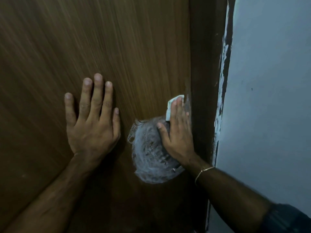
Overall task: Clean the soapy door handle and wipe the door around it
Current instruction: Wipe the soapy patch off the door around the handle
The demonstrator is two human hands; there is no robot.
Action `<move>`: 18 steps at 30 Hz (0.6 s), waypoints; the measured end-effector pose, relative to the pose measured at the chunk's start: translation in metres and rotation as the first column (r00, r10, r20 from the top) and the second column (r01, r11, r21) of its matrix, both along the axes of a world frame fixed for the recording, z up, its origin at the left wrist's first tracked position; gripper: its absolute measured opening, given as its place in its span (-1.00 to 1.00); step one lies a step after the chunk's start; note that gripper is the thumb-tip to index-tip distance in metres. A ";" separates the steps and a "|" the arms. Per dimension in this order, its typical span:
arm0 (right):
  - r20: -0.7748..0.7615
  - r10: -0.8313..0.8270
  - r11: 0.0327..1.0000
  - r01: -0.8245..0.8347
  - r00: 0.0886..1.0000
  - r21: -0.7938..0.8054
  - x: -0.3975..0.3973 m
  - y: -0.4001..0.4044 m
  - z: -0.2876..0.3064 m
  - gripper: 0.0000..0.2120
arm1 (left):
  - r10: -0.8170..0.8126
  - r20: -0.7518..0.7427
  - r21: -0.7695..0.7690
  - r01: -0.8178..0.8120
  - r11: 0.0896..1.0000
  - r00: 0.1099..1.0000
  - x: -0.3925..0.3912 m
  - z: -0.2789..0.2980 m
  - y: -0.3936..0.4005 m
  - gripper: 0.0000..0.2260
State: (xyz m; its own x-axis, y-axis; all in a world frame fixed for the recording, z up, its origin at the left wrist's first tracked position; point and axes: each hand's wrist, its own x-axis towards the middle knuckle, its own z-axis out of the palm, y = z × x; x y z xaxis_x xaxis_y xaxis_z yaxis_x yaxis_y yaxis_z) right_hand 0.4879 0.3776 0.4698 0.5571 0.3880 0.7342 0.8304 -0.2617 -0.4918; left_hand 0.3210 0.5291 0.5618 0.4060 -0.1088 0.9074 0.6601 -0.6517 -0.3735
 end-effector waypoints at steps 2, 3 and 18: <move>-0.046 -0.017 1.000 0.017 0.999 0.015 0.008 -0.003 -0.002 -0.25 | 0.001 0.000 0.002 -0.001 1.000 1.000 0.000 0.000 -0.001 -0.42; -0.071 -0.031 0.999 0.033 0.997 0.034 0.012 -0.001 0.004 -0.25 | 0.002 -0.001 0.002 -0.002 1.000 1.000 0.000 0.001 -0.001 -0.42; -0.178 -0.021 0.993 0.042 0.984 0.111 0.005 0.007 0.019 -0.21 | -0.019 0.018 0.021 0.019 1.000 1.000 0.000 0.001 -0.005 -0.44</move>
